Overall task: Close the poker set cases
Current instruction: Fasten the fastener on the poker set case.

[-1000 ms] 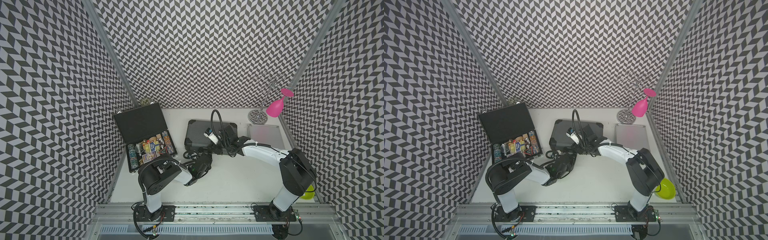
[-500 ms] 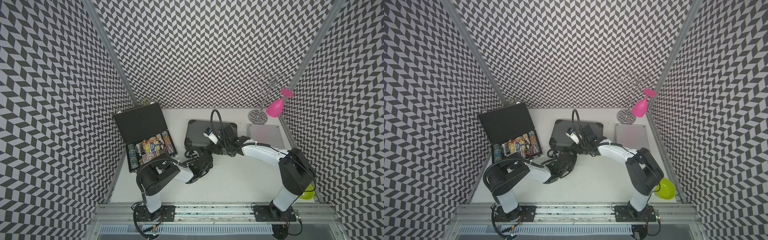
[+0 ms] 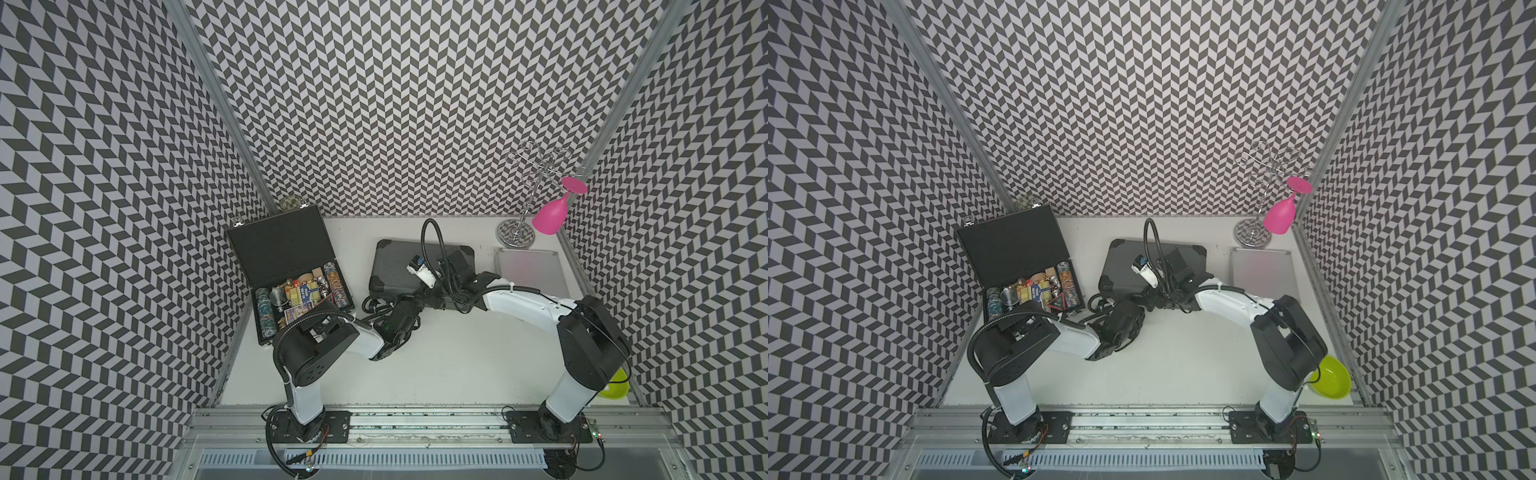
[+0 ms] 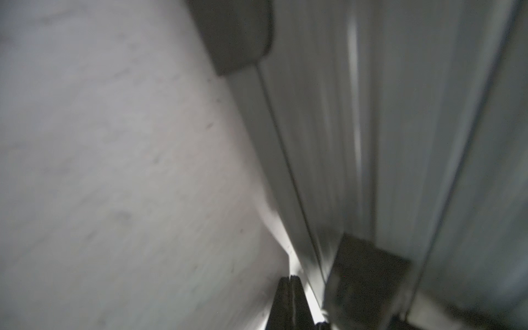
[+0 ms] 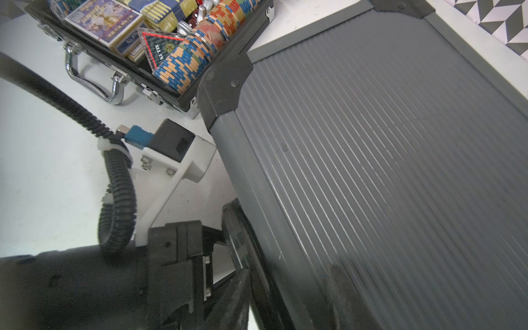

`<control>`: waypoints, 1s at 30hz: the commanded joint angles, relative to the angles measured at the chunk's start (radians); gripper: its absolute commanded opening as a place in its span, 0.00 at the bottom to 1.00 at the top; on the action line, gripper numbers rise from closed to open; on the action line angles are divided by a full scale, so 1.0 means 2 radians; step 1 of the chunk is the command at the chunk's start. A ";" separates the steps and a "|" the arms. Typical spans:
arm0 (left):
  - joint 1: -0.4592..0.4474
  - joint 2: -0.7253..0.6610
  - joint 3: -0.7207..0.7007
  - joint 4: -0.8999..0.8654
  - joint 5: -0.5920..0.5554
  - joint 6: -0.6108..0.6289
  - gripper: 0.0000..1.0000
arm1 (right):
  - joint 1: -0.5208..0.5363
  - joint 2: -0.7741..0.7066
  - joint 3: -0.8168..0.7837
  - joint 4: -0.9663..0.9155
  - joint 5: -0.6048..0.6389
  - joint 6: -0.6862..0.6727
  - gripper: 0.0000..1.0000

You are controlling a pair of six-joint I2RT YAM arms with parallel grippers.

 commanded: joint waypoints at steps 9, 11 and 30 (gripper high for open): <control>0.000 -0.033 -0.045 0.045 0.062 0.054 0.00 | -0.022 0.056 -0.028 -0.081 0.075 0.001 0.44; 0.000 -0.028 -0.033 0.057 0.077 0.072 0.00 | -0.022 0.055 -0.030 -0.082 0.077 0.001 0.44; -0.009 0.011 -0.050 0.168 0.038 0.066 0.00 | -0.022 0.058 -0.033 -0.083 0.077 0.001 0.44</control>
